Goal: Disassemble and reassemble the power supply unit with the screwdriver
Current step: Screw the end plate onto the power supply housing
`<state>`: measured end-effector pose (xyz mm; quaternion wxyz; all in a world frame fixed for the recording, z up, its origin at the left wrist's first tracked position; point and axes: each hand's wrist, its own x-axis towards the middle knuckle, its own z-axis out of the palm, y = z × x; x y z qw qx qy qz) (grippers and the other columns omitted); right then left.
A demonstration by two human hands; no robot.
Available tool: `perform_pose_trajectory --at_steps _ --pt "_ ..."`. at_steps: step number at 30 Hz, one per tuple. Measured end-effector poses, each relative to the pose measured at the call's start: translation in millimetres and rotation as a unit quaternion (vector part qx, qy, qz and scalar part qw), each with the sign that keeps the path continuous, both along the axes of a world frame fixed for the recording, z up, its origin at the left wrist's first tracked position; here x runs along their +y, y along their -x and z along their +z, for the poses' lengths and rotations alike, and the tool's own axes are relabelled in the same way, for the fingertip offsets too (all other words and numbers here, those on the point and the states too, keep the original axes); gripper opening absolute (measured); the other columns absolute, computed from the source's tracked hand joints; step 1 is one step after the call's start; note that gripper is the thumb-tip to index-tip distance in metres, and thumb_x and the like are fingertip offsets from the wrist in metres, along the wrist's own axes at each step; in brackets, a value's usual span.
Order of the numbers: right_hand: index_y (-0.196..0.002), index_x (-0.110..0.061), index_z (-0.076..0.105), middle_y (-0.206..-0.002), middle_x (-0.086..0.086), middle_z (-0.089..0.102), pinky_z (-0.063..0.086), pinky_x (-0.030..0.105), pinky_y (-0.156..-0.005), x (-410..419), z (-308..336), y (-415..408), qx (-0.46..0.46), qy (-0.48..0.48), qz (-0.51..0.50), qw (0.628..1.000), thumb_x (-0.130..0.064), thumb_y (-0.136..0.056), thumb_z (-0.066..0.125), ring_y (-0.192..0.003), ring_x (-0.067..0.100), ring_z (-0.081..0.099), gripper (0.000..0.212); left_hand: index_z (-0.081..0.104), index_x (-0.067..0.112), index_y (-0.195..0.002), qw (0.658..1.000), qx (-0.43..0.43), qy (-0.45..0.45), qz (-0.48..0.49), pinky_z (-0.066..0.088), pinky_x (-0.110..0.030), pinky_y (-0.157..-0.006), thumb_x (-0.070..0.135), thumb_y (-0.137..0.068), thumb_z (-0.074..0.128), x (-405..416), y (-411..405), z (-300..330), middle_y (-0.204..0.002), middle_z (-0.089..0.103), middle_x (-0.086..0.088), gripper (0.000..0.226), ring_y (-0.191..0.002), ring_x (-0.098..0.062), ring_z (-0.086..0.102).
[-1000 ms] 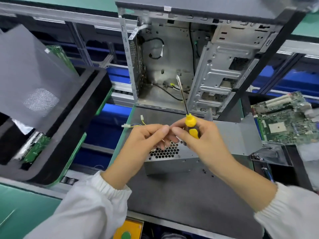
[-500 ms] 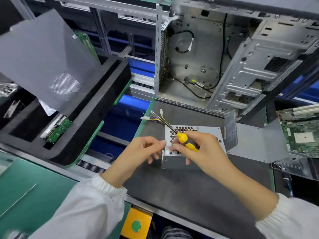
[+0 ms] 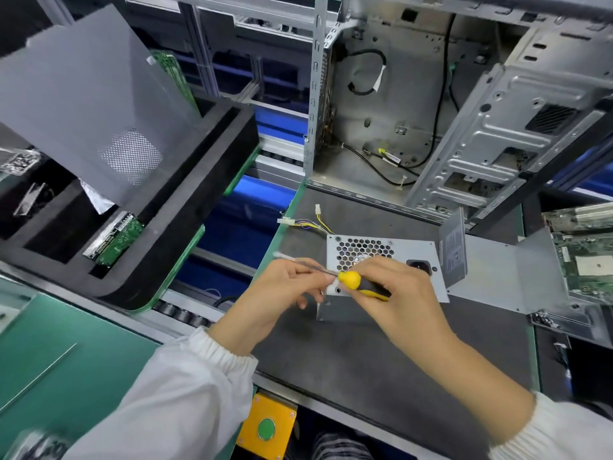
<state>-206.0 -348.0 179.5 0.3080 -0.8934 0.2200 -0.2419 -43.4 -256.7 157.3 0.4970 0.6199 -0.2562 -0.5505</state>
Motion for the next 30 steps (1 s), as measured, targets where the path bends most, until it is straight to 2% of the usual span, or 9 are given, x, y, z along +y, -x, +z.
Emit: perform_pose_trajectory --at_steps 5,9,11,13,17,20,23,25,30 --pt "-0.088 -0.010 0.071 -0.085 0.000 0.065 0.048 0.033 -0.046 2 2 2 0.035 0.134 0.048 0.989 -0.009 -0.079 0.065 -0.062 0.021 0.058 0.010 0.070 0.012 -0.076 1.000 0.004 0.002 -0.008 0.037 -0.019 -0.052 0.015 -0.087 0.069 1 1 0 -0.070 0.066 -0.005 0.012 -0.060 -0.009 0.056" --pt "-0.086 -0.012 0.073 -0.086 -0.001 0.068 0.040 0.024 -0.038 3 7 1 0.049 0.222 0.076 0.971 -0.015 -0.083 0.058 -0.058 0.017 0.059 0.016 0.070 0.008 -0.078 1.000 0.028 -0.005 0.005 0.040 -0.019 -0.053 0.013 -0.083 0.074 1 0 -1 -0.067 0.065 -0.005 0.008 -0.057 -0.009 0.056" --pt "-0.089 -0.010 0.073 -0.089 0.001 0.068 0.038 0.023 -0.037 4 4 6 0.057 0.256 0.096 0.960 -0.011 -0.076 0.067 -0.059 0.016 0.059 0.015 0.071 0.007 -0.082 0.999 0.040 -0.012 0.005 0.040 -0.020 -0.054 0.014 -0.081 0.075 1 -2 -1 -0.069 0.067 -0.005 0.008 -0.059 -0.011 0.059" --pt "-0.094 -0.007 0.072 -0.093 0.004 0.068 0.037 0.023 -0.037 4 -1 11 0.066 0.267 0.111 0.955 -0.007 -0.065 0.076 -0.062 0.017 0.059 0.029 0.073 0.007 -0.084 0.999 0.032 -0.011 -0.009 0.038 -0.020 -0.053 0.018 -0.078 0.077 2 -5 0 -0.069 0.067 -0.003 0.013 -0.062 -0.011 0.059" --pt "-0.104 -0.013 0.072 -0.096 0.004 0.064 0.043 0.028 -0.038 5 -8 17 0.053 0.186 0.081 0.978 -0.006 -0.062 0.081 -0.063 0.015 0.058 0.044 0.072 0.010 -0.084 0.999 0.049 -0.006 -0.012 0.041 -0.018 -0.054 0.032 -0.063 0.081 3 -3 1 -0.072 0.068 -0.001 0.032 -0.063 -0.009 0.059" --pt "-0.097 -0.021 0.075 -0.090 -0.006 0.058 0.044 0.032 -0.048 8 -4 15 0.020 0.029 0.029 0.999 -0.009 -0.072 0.070 -0.066 0.013 0.054 0.028 0.070 0.013 -0.079 0.997 0.073 0.003 0.015 0.045 -0.020 -0.058 0.031 -0.056 0.084 3 1 -3 -0.072 0.070 -0.005 0.032 -0.061 -0.011 0.059" --pt "-0.081 -0.021 0.074 -0.080 -0.010 0.051 0.041 0.035 -0.055 5 1 8 0.054 -0.069 -0.020 0.996 -0.010 -0.076 0.066 -0.068 0.012 0.048 0.015 0.072 0.013 -0.082 0.995 0.093 0.015 0.012 0.045 -0.020 -0.059 0.021 -0.056 0.084 6 1 -4 -0.080 0.073 -0.007 0.030 -0.066 -0.010 0.063" --pt "-0.079 -0.019 0.073 -0.078 -0.007 0.051 0.042 0.037 -0.061 0 5 3 0.085 -0.105 -0.035 0.990 -0.009 -0.077 0.067 -0.068 0.012 0.048 0.012 0.072 0.011 -0.088 0.997 0.075 0.005 0.010 0.046 -0.021 -0.062 0.020 -0.058 0.085 6 1 -3 -0.085 0.074 -0.009 0.034 -0.071 -0.010 0.066" --pt "-0.090 -0.016 0.075 -0.080 -0.002 0.054 0.041 0.033 -0.069 -10 21 -2 0.140 -0.151 -0.001 0.979 -0.020 -0.081 0.071 -0.073 0.012 0.051 0.010 0.077 0.018 -0.080 0.998 0.057 -0.003 0.011 0.047 -0.021 -0.064 0.023 -0.055 0.088 6 1 0 -0.087 0.076 -0.008 0.028 -0.073 -0.009 0.067"
